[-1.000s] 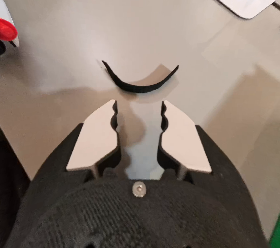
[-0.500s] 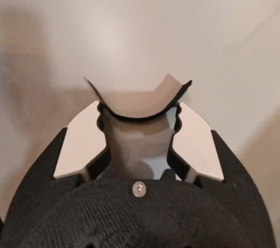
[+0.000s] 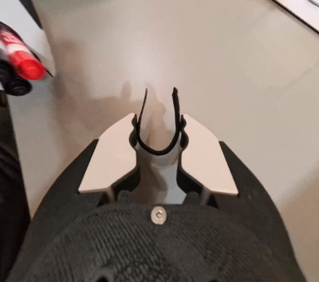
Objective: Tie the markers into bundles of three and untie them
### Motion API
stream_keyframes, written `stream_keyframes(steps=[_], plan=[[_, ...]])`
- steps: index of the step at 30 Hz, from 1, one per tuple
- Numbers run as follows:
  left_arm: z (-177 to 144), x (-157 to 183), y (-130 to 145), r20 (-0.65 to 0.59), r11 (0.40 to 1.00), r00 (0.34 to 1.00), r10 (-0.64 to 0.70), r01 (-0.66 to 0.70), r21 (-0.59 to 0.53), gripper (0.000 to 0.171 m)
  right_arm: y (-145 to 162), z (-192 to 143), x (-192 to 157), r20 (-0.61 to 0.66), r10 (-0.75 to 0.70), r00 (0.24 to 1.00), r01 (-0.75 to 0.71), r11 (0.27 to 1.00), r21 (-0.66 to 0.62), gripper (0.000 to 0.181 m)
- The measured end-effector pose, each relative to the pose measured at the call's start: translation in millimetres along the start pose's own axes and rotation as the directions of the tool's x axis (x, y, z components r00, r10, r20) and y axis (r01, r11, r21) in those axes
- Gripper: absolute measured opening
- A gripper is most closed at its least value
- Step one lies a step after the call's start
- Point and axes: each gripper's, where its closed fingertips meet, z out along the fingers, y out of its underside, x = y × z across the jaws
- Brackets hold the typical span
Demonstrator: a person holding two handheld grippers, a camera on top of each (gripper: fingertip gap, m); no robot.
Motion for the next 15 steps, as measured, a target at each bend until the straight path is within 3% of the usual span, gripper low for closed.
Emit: stream_keyframes(steps=[4, 8, 15], plan=[[-3.6, -0.3, 0.7, -0.003, 1.000, 1.000, -0.007, 0.007, 0.013, 0.043, -33.1, -25.5, -37.8, 0.254, 0.076, 0.964, -0.133, 0.967, 0.218, 0.049], [-9.1, 2.1, -0.8, -0.030, 0.999, 0.999, -0.018, 0.020, 0.050, 0.044, -69.2, -57.3, -57.5, 0.462, 0.140, 0.876, -0.340, 0.859, 0.383, 0.053], [-17.6, -0.1, 4.7, -0.030, 0.997, 0.999, -0.045, 0.047, 0.065, 0.044, -81.2, -51.7, -92.3, 0.535, 0.187, 0.824, -0.455, 0.781, 0.427, 0.059]])
